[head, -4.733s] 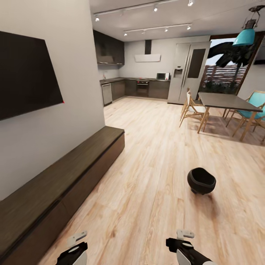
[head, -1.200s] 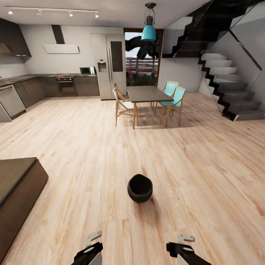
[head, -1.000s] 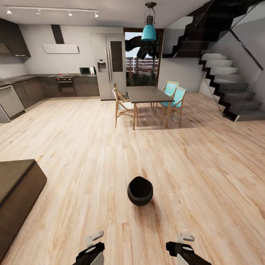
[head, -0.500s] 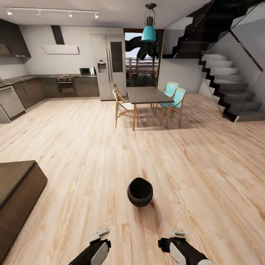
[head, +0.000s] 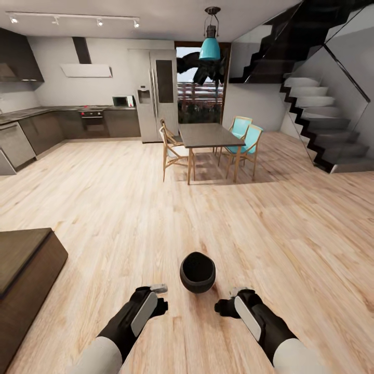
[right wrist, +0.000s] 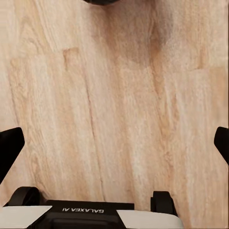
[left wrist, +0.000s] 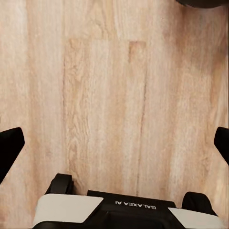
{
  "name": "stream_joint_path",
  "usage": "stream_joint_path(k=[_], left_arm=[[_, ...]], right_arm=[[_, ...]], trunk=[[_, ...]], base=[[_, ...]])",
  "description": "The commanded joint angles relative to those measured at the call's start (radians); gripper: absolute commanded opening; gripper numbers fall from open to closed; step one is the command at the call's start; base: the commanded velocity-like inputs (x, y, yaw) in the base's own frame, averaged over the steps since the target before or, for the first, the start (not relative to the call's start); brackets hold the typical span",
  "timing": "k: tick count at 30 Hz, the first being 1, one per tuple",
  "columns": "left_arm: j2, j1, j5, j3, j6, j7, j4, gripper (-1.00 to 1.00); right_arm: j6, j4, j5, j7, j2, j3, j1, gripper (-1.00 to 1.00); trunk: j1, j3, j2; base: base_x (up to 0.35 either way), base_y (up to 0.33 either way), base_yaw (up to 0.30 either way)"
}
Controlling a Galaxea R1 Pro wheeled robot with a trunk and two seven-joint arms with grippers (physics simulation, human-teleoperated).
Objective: Place each of the two pumpkins and all three candles from the living room inside a cabinet in the living room (use any cabinet), then make sure every cabinet is closed, and position the cauldron so it is next to a table in the living room.
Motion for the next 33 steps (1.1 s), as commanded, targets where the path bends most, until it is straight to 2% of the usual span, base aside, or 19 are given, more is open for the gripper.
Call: stream_joint_path(k=[1, 5, 8, 10, 14, 21, 33], left_arm=[[0.001, -0.03, 0.011, -0.003, 0.02, 0.011, -0.001, 1.0], [0.002, -0.103, 0.011, -0.003, 0.053, 0.011, 0.003, 1.0], [0.0, -0.126, 0.009, -0.005, 0.051, 0.01, 0.012, 1.0], [0.002, -0.13, 0.008, -0.005, 0.037, 0.009, 0.028, 1.0], [0.003, -0.132, 0.007, -0.006, -0.031, 0.004, 0.042, 1.0], [-0.001, -0.133, 0.01, -0.009, -0.058, -0.003, 0.032, 1.0], [-0.009, -0.133, 0.013, -0.01, -0.079, -0.004, 0.032, 1.0]], right_arm=[[0.021, -0.003, -0.012, -0.036, 0.0, 0.002, -0.021, 1.0], [0.08, -0.004, -0.018, -0.094, 0.004, -0.006, -0.081, 1.0], [0.092, -0.002, -0.019, -0.107, 0.004, -0.011, -0.099, 1.0], [0.092, -0.002, -0.016, -0.11, 0.005, -0.012, -0.102, 1.0], [0.088, -0.002, -0.018, -0.11, 0.003, -0.012, -0.104, 1.0], [0.089, -0.002, -0.021, -0.108, 0.002, -0.012, -0.104, 1.0], [0.089, -0.002, -0.022, -0.104, 0.01, -0.012, -0.104, 1.0]], trunk=[[-0.004, 0.002, 0.007], [-0.019, 0.015, 0.035], [-0.031, 0.024, 0.056], [-0.038, 0.03, 0.07], [-0.054, 0.043, 0.098], [-0.054, 0.043, 0.098], [-0.054, 0.043, 0.098]], base=[[0.0, 0.0, 0.0], [0.0, 0.0, 0.0], [0.0, 0.0, 0.0], [0.0, 0.0, 0.0], [0.0, 0.0, 0.0], [0.013, 0.0, 0.0], [0.313, -0.022, 0.0]])
